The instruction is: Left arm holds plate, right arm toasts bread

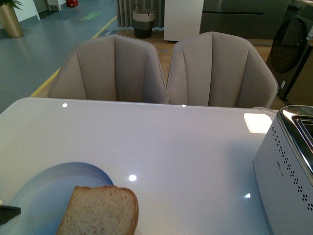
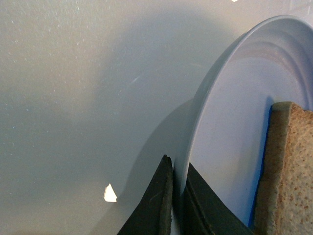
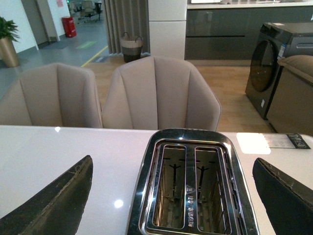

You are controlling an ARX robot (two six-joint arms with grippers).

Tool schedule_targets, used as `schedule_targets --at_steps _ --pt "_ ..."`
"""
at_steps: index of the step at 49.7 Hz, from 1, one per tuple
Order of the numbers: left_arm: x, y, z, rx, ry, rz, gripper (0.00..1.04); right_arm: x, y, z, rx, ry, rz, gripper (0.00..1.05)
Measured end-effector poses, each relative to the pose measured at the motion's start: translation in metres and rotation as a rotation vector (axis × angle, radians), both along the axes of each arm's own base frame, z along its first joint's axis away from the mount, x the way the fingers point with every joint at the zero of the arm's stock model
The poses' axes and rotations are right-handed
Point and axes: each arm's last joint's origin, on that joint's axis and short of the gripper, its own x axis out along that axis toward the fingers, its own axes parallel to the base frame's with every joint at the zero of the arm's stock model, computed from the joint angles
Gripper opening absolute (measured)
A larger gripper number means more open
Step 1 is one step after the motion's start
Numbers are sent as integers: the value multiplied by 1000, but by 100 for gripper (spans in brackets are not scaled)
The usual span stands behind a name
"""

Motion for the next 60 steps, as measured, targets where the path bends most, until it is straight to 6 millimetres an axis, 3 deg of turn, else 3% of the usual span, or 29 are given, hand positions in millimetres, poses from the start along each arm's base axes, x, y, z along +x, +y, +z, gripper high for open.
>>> schedule_targets --at_steps 9,23,32,40,49,60 --pt "6 2 32 -21 -16 59 3 0 0 0 0 0 0 96" --pt "19 -23 87 -16 -40 51 3 0 0 0 0 0 0 96" --pt "33 -54 132 -30 -95 23 3 0 0 0 0 0 0 96" --pt "33 -87 162 -40 -126 -6 3 0 0 0 0 0 0 96" --pt "28 -127 180 -43 -133 -60 3 0 0 0 0 0 0 96" --pt "17 -171 183 -53 -112 -115 3 0 0 0 0 0 0 96"
